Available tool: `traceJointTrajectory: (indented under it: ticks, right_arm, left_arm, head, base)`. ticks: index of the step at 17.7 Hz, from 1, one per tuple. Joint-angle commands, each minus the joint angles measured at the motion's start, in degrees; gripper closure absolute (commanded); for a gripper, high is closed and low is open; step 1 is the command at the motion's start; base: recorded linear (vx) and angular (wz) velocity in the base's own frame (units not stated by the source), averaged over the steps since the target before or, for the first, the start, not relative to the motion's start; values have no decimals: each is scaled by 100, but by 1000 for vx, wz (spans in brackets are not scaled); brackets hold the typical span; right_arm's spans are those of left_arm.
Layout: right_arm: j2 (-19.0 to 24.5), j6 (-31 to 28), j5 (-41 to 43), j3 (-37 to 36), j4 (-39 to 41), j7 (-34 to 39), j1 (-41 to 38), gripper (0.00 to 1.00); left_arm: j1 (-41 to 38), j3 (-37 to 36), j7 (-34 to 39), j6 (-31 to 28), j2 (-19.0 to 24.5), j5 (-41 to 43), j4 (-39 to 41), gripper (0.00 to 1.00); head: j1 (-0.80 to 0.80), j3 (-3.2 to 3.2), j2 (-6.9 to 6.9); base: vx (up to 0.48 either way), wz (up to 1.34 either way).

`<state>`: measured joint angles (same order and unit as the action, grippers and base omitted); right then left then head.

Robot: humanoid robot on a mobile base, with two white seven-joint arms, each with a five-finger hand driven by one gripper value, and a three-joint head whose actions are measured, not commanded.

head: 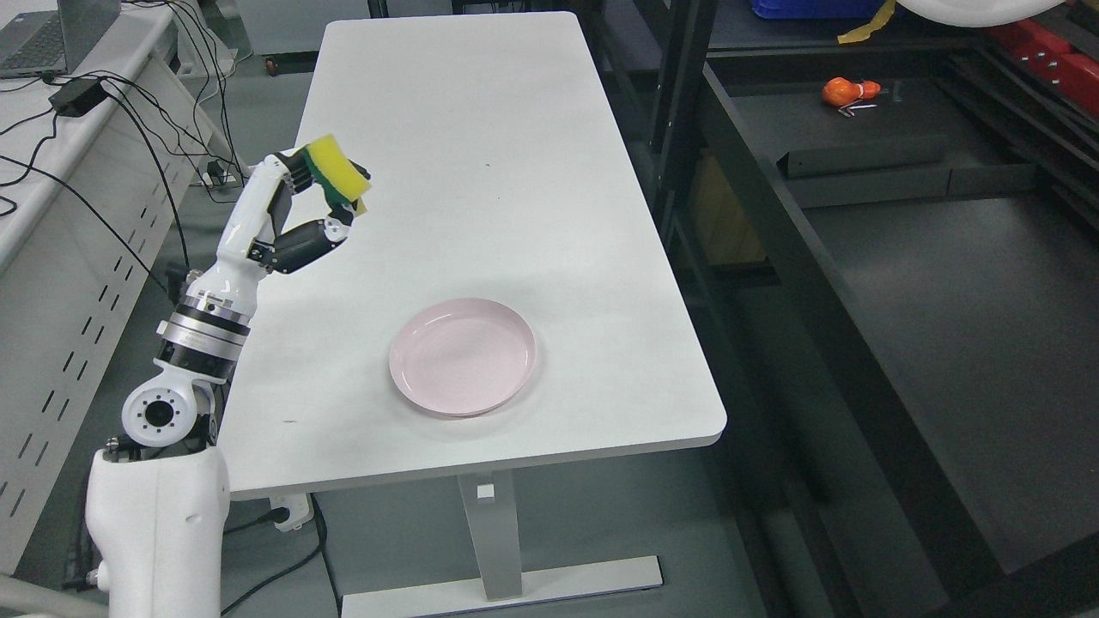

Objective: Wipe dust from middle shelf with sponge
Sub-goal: 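Turn toward the metal shelf holding the sponge raised in the left hand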

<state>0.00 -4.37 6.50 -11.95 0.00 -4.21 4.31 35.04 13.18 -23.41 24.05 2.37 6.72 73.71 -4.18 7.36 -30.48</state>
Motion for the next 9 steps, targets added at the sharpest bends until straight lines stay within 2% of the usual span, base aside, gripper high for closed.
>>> traceJointTrajectory:
  ticks: [1, 3, 9]
  right_arm:
    - [-100, -2, 0, 0, 100, 0, 0, 0]
    - [-100, -2, 0, 0, 100, 0, 0, 0]
    - [-100, -2, 0, 0, 100, 0, 0, 0]
  left_arm:
    - [-225, 607, 959, -268, -137, -549, 434, 100]
    - [-225, 537, 1286, -295, -137, -697, 425, 100]
    - [-243, 493, 1524, -462, -137, -944, 293, 100]
  head:
    - [0, 0, 0]
    - [0, 0, 0]
    - [0, 0, 0]
  base:
    - [-45, -38]
    - [-50, -51]
    - [-106, -113]
